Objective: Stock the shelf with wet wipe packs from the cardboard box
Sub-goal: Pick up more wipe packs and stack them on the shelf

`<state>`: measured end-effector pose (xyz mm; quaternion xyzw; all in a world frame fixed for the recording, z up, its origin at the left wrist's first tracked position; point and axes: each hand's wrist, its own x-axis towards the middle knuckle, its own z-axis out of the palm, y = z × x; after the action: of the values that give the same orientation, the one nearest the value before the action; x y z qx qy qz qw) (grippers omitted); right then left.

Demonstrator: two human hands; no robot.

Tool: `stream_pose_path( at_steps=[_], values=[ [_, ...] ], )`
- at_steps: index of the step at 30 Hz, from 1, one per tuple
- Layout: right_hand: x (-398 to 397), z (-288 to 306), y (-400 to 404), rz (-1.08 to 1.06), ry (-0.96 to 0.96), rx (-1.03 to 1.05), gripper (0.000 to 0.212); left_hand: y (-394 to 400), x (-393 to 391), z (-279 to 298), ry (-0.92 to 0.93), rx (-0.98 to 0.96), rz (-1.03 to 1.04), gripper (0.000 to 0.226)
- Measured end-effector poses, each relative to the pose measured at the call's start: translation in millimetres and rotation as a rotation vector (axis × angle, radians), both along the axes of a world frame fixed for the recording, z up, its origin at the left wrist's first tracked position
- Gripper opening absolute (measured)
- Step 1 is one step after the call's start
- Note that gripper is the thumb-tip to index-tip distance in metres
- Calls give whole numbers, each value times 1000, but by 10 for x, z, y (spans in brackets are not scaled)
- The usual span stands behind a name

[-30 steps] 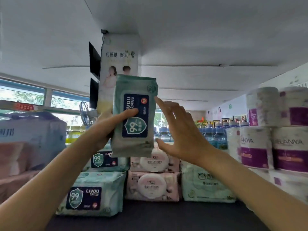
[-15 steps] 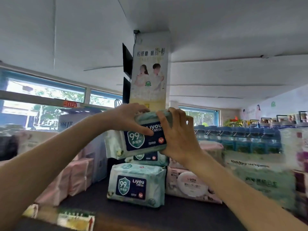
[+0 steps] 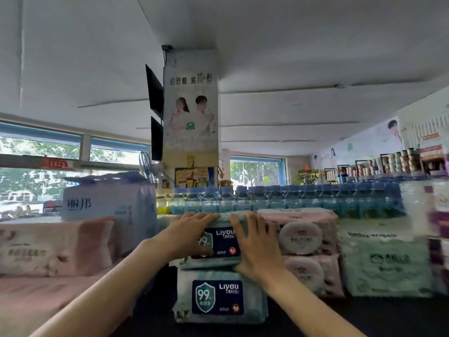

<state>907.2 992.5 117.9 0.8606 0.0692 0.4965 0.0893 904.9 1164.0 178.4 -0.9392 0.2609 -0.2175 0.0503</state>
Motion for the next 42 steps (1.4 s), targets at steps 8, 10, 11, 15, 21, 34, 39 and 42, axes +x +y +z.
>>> stream_pose_path(
  at_steps=[8,10,11,15,21,34,39,42],
  values=[
    [-187,100,-128,7,231,-82,98,-28,145,-29,-19,-26,-121,84],
    [-218,86,-171,15,269,-79,98,-72,109,-45,-63,14,-112,84],
    [-250,90,-183,3,285,-75,98,-96,88,-59,-101,28,-118,83],
    [-332,84,-127,-125,251,-82,96,-159,20,-179,-249,66,-141,79],
    [-478,74,-67,-87,309,30,90,-138,-62,-255,-177,-122,-192,69],
    [-2290,-216,-1582,-518,241,382,40,-1959,-1287,-633,-140,-155,-733,36],
    [-4037,-510,-2289,-797,429,431,30,-3072,-2625,-1037,-35,-54,-1031,38],
    [-5350,-863,-2536,-890,552,563,25,-3597,-3751,-1396,-2,29,-1199,35]
  ],
)
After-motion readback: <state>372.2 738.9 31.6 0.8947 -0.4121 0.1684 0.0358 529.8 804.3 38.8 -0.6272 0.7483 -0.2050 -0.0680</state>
